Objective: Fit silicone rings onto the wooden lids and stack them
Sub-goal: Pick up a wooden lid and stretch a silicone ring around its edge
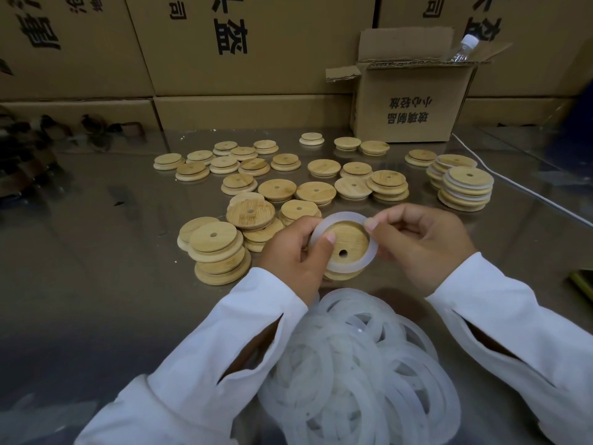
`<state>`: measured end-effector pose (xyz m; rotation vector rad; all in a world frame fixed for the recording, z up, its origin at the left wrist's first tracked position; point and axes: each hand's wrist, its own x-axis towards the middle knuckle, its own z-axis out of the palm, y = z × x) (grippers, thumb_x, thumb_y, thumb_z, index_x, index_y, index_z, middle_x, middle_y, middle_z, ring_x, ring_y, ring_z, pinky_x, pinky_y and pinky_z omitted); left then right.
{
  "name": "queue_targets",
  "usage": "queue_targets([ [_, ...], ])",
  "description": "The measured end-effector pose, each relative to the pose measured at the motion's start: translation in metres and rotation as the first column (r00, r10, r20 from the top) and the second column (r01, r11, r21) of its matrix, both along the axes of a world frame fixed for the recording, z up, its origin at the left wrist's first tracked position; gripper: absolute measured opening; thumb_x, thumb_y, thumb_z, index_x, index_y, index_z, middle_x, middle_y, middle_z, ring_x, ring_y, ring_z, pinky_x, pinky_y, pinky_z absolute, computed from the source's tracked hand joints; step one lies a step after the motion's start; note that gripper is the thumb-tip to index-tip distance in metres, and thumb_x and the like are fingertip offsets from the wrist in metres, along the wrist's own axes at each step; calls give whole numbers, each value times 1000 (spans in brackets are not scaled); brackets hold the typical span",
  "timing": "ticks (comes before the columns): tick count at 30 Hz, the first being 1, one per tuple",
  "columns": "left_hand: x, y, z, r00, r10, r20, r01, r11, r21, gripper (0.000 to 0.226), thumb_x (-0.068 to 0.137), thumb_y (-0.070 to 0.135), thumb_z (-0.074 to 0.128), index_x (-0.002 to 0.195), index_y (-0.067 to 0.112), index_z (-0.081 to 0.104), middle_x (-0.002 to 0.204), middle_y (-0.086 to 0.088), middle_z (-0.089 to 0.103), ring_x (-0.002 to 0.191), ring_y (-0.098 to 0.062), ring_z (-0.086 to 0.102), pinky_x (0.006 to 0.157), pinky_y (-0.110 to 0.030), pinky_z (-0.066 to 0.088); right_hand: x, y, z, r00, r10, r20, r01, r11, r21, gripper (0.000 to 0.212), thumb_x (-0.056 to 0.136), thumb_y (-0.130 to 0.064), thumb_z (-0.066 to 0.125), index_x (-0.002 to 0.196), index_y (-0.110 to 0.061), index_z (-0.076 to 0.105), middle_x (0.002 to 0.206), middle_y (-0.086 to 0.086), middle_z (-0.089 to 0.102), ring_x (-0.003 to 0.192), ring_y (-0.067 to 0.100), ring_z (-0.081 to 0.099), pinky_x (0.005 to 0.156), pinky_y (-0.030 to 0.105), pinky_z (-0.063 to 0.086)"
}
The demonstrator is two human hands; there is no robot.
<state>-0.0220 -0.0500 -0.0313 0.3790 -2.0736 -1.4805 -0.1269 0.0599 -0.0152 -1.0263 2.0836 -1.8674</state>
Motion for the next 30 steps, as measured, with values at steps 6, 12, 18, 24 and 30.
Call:
queue_targets([
  [6,0,-2,1,1000,19,-23,-18,1000,22,14,87,30,48,94,34,59,98,-8,68,95,-26,64,85,-52,51,-3,0,0,1000,-3,-1,3,1000,5,17,79,-13,66,65,-22,64,60,-6,64,51,1,57,57,14,50],
  [12,0,-3,0,999,46,-24,-45,998,53,22,94,15,47,91,32,61,94,-6,70,93,-24,65,84,-51,52,-4,1,1,1000,-18,20,18,1000,6,18,80,-12,66,64,-23,64,52,-12,63,49,1,56,53,10,46],
  [18,0,0,3,993,75,-86,-59,982,177,22,93,13,47,88,27,62,80,4,68,82,-18,67,69,-38,59,1,-1,6,996,30,87,-34,998,52,16,81,-11,64,67,-18,65,62,3,63,48,2,54,51,13,47],
  [24,-1,1,5,992,54,-116,-18,956,293,21,94,10,44,92,21,62,84,-3,68,85,-21,66,71,-35,58,6,2,12,980,66,189,-73,997,29,15,81,-10,62,68,-17,64,64,4,63,54,9,57,53,16,50],
  [30,-2,-2,5,987,65,-147,-8,933,359,22,95,10,41,94,18,62,88,-6,67,90,-26,66,75,-40,57,7,4,17,979,121,167,-136,987,83,13,82,-9,61,70,-15,64,63,3,62,51,3,56,53,14,49],
])
